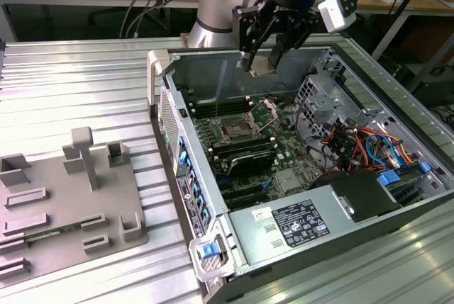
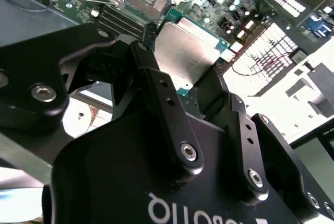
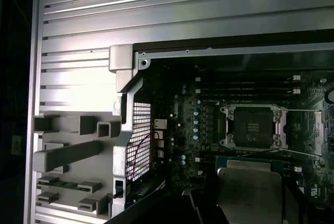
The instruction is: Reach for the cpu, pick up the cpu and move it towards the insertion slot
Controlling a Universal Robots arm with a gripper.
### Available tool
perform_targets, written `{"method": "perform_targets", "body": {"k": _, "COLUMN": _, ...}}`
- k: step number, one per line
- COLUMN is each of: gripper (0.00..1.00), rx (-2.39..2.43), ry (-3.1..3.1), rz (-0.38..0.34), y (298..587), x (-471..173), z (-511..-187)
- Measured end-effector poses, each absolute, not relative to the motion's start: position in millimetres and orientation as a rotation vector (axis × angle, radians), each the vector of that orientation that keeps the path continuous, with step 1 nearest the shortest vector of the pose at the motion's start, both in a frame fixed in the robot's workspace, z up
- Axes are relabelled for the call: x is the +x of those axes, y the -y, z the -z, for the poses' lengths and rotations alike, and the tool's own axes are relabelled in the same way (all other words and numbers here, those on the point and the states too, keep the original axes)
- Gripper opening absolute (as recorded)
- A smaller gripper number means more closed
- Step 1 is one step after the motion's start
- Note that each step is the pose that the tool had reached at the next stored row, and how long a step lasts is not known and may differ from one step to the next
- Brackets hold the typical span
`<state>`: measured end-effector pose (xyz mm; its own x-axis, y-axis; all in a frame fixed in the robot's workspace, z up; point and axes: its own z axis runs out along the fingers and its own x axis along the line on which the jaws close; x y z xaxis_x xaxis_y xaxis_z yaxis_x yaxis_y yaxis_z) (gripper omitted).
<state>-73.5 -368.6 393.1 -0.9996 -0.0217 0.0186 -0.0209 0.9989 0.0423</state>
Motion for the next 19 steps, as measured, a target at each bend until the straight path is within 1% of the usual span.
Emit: {"method": "perform_targets", "body": {"k": 19, "gripper": 0.55, "rx": 0.033, "ry": 3.122, "rz": 0.066, "y": 340.4, "x": -41.3, "z": -390.4}}
